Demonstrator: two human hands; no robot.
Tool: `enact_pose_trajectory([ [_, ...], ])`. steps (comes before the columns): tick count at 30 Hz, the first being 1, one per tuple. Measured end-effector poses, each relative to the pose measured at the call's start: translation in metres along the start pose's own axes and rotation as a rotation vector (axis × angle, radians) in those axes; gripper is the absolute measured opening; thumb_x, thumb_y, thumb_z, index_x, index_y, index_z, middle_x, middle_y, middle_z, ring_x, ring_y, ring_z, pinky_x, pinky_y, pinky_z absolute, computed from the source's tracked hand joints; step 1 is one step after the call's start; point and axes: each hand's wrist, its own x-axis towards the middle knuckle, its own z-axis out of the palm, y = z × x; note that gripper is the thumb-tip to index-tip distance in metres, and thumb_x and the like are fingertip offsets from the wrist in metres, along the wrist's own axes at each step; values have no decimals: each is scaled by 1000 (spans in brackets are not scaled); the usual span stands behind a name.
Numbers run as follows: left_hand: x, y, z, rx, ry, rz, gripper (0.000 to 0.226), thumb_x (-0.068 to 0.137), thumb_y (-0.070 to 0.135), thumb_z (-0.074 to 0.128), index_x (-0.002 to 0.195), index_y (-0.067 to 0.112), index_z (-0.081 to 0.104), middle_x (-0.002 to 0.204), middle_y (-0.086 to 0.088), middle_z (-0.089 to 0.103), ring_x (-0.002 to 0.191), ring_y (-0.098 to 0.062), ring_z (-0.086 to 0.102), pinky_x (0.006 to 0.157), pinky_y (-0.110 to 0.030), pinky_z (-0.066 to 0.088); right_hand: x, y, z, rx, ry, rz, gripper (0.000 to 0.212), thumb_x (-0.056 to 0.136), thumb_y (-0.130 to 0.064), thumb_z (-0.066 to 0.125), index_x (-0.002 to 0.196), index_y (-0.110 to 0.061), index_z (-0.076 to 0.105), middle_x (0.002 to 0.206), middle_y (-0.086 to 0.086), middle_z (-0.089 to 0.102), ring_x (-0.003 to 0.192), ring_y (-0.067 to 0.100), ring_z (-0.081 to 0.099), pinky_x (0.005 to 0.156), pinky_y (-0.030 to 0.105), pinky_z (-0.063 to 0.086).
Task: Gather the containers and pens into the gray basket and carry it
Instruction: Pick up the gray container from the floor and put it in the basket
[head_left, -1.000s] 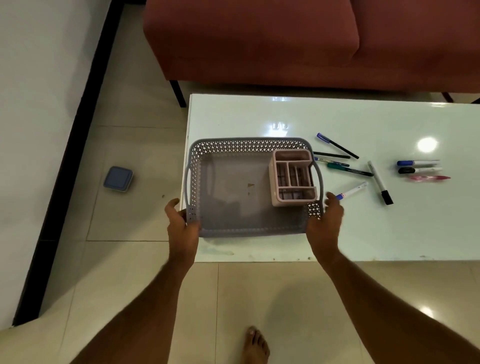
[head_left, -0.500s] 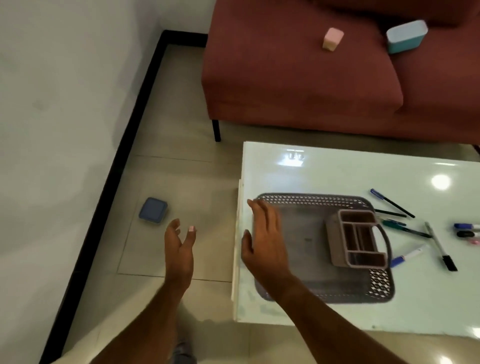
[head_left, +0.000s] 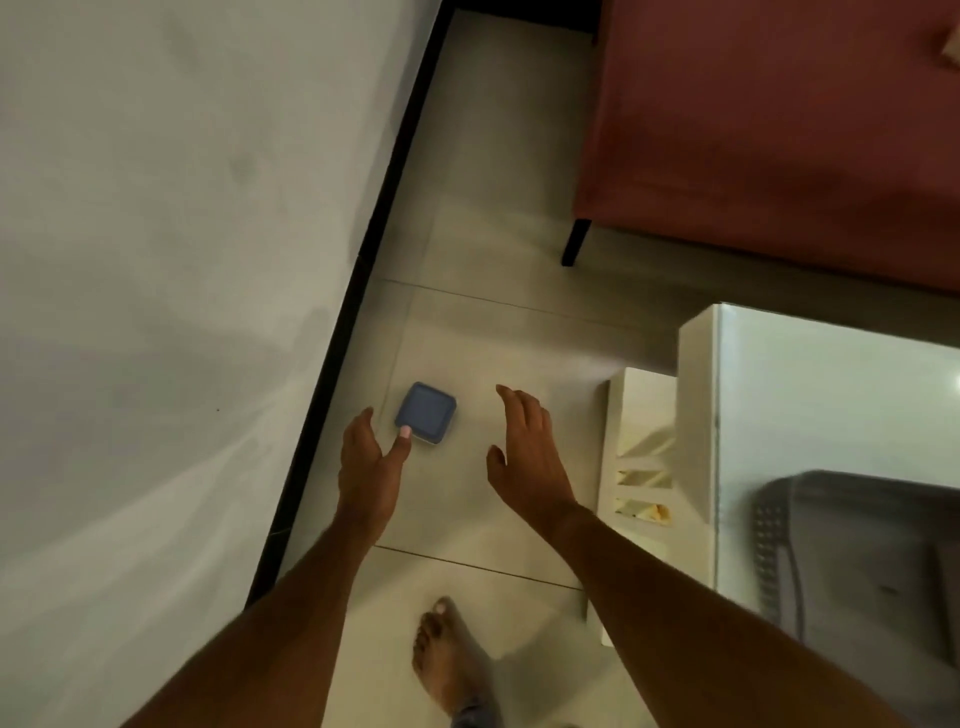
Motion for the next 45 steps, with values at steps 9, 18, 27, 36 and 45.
enact_pose_trajectory([
  [9,112,-64,41,-87,-30,-304,68,105,42,48,161,11,23,168,-14,21,150,-35,33,117,-46,36,104,46,110,349,-241,469,86,91,-1,63,162,-21,17,160,14,29,147,34,33,118,42,37],
  [18,224,-132,99,-78,-45,-385,68,106,42,48,160,9,26,165,-16,30,148,-34,37,116,-40,35,191,104,213,634,-321,763,89,94,-4,66,164,-24,14,163,16,33,143,34,44,115,50,45],
  [27,256,-143,132,-100,-84,-454,50,103,28,58,144,3,47,141,-21,58,126,-38,59,102,-44,51,219,108,241,836,-289,760,65,87,11,59,136,-28,38,146,14,55,123,30,58,90,42,57],
  [36,175,-42,117,-109,-37,-516,45,100,26,63,134,2,47,132,-20,58,116,-37,61,96,-49,55,170,69,131,556,-113,524,72,82,9,64,147,-13,43,104,-16,53,111,21,59,97,52,57],
  [45,62,99,108,25,-40,-184,10,102,23,57,103,16,51,85,9,56,85,-20,59,59,-20,38,97,35,-33,348,125,388,78,90,-1,68,156,-24,34,140,11,49,133,28,48,107,43,52],
])
